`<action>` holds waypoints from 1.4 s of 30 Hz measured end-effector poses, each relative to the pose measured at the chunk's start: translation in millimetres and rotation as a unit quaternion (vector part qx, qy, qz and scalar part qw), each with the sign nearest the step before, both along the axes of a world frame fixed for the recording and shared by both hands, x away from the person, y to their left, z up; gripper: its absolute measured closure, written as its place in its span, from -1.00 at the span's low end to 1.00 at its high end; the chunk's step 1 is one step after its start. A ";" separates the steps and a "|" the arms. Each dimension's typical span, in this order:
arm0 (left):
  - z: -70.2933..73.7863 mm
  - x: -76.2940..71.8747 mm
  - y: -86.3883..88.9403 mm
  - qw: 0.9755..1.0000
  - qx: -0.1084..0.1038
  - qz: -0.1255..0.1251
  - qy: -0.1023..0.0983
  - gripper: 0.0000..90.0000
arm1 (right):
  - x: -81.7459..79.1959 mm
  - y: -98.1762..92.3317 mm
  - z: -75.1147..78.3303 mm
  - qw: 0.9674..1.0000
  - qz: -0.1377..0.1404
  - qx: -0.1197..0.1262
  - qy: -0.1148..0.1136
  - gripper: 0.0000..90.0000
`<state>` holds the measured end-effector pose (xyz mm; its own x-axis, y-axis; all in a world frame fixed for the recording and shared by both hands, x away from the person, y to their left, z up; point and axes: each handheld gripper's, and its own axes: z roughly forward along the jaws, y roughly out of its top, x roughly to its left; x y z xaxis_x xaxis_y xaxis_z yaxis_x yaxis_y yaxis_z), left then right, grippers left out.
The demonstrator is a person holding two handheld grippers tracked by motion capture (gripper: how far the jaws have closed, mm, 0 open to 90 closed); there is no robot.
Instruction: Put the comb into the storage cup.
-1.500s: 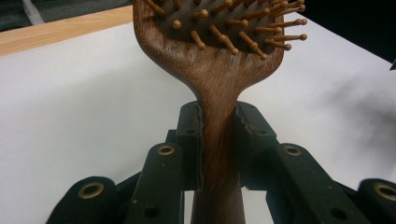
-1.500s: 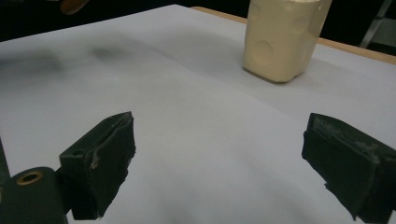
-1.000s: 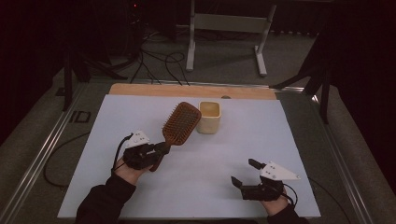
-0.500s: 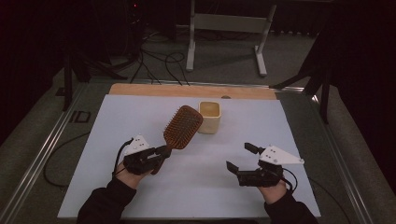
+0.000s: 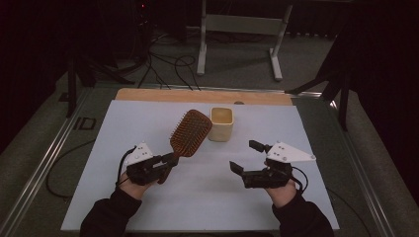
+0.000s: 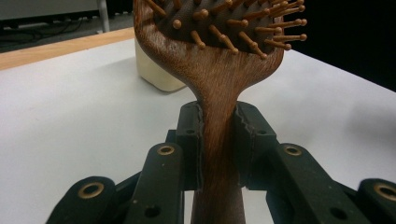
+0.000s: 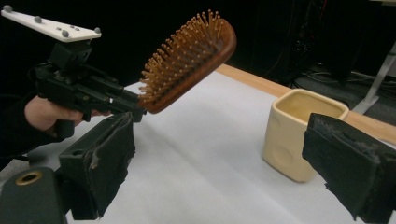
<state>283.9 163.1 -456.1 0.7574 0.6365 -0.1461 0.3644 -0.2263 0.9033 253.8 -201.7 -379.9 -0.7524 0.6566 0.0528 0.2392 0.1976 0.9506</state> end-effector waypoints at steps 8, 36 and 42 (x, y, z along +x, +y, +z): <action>-2.8 -0.7 -2.8 1.000 0.005 -0.004 0.003 0.65 | 12.1 18.6 20.5 1.000 0.013 -0.003 -0.007 -0.79; 1.0 -5.6 -2.2 0.999 -0.018 -0.023 -0.020 0.65 | 59.2 61.1 28.4 0.992 -0.041 0.099 0.069 -0.80; -1.1 -6.1 -4.5 0.999 -0.027 -0.031 -0.021 0.65 | 69.9 70.2 17.1 0.983 -0.026 0.135 0.125 -0.80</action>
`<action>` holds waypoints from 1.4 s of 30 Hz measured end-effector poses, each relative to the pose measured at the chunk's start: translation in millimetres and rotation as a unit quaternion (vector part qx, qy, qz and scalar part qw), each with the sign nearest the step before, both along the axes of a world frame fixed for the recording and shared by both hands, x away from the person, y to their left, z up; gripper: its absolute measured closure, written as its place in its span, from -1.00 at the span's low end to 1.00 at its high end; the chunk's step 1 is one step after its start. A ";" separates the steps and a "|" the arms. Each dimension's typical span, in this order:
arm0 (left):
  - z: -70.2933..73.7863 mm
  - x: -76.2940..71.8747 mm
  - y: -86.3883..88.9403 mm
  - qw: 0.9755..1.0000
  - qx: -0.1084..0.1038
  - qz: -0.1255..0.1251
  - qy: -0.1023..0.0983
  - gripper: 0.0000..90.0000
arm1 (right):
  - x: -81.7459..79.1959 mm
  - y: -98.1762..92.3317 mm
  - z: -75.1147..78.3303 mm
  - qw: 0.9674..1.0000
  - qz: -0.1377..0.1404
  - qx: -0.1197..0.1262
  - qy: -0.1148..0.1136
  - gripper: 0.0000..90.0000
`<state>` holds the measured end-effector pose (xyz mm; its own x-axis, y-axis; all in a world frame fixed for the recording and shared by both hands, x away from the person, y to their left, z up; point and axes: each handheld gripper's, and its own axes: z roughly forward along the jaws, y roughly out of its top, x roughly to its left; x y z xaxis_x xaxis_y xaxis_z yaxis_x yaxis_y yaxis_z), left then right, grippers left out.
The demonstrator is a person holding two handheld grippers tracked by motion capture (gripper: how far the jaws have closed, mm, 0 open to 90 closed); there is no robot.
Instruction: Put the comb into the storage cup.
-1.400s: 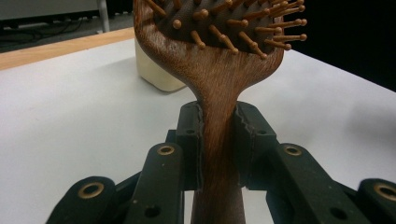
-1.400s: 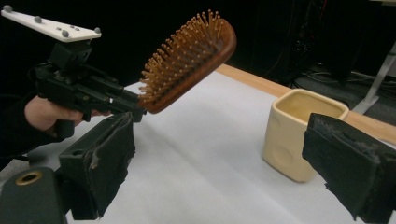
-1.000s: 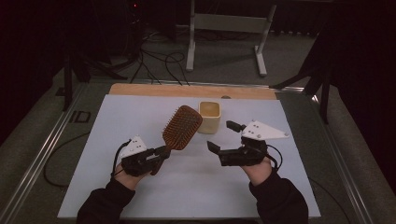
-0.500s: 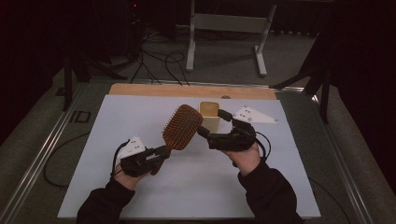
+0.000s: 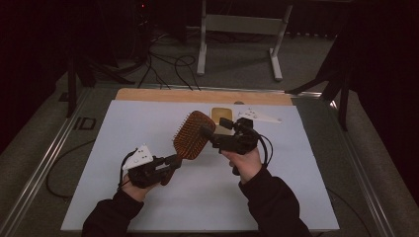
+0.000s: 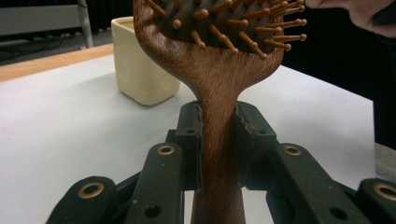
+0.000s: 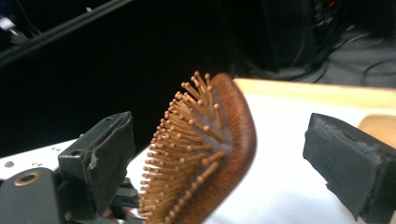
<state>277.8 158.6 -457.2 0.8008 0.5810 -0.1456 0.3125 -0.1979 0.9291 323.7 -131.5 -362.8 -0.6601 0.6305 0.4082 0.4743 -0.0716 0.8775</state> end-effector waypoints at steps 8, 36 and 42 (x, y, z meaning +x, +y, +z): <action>-0.3 -0.9 -3.2 1.000 0.000 -0.010 -0.003 0.65 | 8.1 11.6 -18.3 0.996 0.032 0.049 0.070 -0.69; -4.2 3.0 -9.0 1.000 -0.001 -0.015 -0.001 0.65 | 0.7 18.6 -26.6 0.993 0.052 0.050 0.094 0.19; -8.1 5.2 -10.6 1.000 -0.016 -0.023 0.006 0.63 | -1.2 19.7 -23.9 0.995 0.055 0.036 0.077 0.21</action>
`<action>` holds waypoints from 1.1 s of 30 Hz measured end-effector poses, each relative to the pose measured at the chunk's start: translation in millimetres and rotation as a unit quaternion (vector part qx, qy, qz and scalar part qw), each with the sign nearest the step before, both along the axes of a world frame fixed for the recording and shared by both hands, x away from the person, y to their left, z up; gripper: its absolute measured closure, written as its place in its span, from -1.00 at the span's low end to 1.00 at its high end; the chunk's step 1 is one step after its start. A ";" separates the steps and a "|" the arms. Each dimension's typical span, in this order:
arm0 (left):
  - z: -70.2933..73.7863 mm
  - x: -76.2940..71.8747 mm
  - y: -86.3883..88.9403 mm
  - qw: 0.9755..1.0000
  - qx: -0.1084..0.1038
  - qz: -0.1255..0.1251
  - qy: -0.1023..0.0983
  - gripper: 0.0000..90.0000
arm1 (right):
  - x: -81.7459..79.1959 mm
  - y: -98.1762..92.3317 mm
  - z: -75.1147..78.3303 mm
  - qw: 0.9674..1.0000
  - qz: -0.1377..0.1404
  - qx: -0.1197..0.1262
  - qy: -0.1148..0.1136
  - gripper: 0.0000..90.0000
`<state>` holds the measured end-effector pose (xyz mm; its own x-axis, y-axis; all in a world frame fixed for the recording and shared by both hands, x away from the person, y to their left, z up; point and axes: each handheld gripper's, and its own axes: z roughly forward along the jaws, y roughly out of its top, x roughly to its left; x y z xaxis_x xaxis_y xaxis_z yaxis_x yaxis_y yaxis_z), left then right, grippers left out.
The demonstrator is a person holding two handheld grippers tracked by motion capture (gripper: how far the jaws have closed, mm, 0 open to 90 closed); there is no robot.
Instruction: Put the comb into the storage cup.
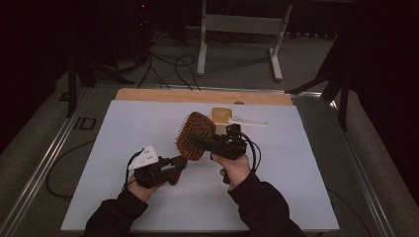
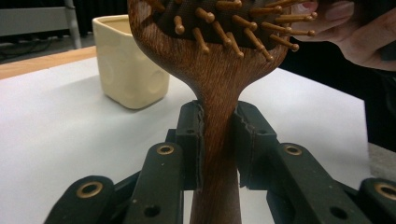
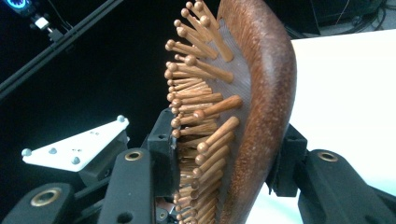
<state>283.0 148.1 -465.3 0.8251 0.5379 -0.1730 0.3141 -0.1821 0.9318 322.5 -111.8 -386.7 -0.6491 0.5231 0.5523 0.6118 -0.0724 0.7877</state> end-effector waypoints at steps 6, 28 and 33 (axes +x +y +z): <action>-0.6 2.1 1.2 1.000 -0.003 -0.010 0.009 0.28 | -1.7 -1.2 6.3 1.000 0.002 0.000 -0.016 0.21; 11.0 -5.0 28.2 1.000 0.009 0.007 0.003 -0.66 | 2.5 -35.2 50.6 0.996 -0.019 -0.012 -0.083 0.20; 3.4 -8.8 34.2 0.999 0.041 0.004 -0.020 -0.91 | 3.8 -43.5 59.0 0.996 -0.025 -0.010 -0.090 0.20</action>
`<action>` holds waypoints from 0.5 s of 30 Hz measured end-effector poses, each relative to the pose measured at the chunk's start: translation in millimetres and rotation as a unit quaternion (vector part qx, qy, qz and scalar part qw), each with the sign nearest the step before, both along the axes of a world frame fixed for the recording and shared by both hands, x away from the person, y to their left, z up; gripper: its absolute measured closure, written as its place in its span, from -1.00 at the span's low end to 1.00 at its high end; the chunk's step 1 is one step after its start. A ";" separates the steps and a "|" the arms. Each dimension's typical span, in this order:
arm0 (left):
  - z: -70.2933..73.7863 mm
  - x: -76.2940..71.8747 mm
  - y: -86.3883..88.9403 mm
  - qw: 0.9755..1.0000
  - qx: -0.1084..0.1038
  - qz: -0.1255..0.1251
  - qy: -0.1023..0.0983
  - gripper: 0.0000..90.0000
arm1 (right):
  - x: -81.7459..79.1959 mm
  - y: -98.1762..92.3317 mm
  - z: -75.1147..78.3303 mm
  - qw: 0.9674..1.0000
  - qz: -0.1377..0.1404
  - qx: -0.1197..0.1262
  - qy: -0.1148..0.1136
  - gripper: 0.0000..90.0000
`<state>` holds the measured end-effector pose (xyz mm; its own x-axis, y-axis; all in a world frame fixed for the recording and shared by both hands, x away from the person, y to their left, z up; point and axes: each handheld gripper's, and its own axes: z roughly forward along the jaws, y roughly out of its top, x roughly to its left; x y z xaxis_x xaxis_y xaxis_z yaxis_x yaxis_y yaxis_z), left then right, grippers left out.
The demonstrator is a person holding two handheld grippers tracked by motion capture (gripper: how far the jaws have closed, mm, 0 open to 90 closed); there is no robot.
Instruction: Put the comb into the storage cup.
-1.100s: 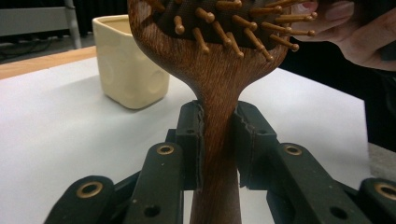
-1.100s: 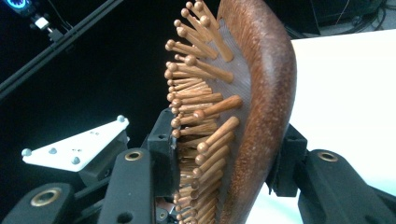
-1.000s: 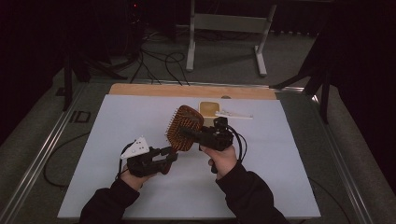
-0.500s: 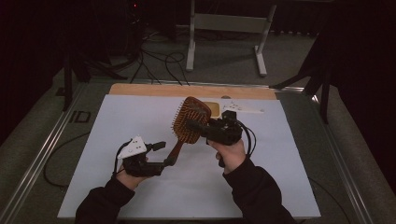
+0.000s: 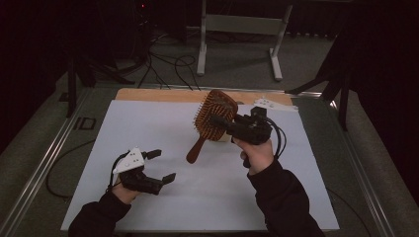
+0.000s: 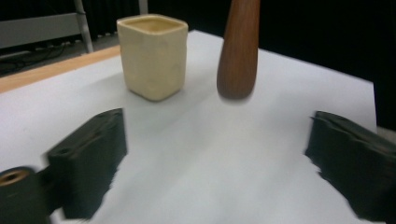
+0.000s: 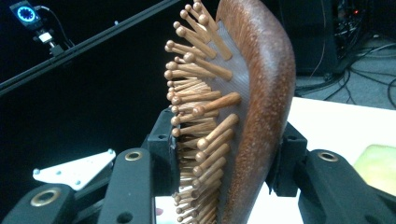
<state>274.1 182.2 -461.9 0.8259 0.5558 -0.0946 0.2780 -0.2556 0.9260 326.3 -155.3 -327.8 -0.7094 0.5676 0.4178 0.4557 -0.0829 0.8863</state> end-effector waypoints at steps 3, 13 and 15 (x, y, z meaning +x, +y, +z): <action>-3.0 -1.7 3.9 1.000 0.007 0.008 0.005 -1.00 | 1.3 -5.6 4.9 1.000 -0.006 0.001 -0.006 0.20; -6.2 -8.7 23.9 1.000 -0.001 0.029 0.009 -1.00 | 7.6 -23.6 22.5 0.999 -0.035 0.001 -0.022 0.20; -7.0 -10.2 27.8 1.000 -0.002 0.029 0.008 -1.00 | 9.0 -26.7 25.3 0.999 -0.041 -0.003 -0.027 0.20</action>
<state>263.9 210.0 -468.8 0.7903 0.6029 -0.1088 0.3067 -0.2356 0.9222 335.4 -182.1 -302.5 -0.6814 0.6273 0.3771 0.3990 -0.1137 0.9099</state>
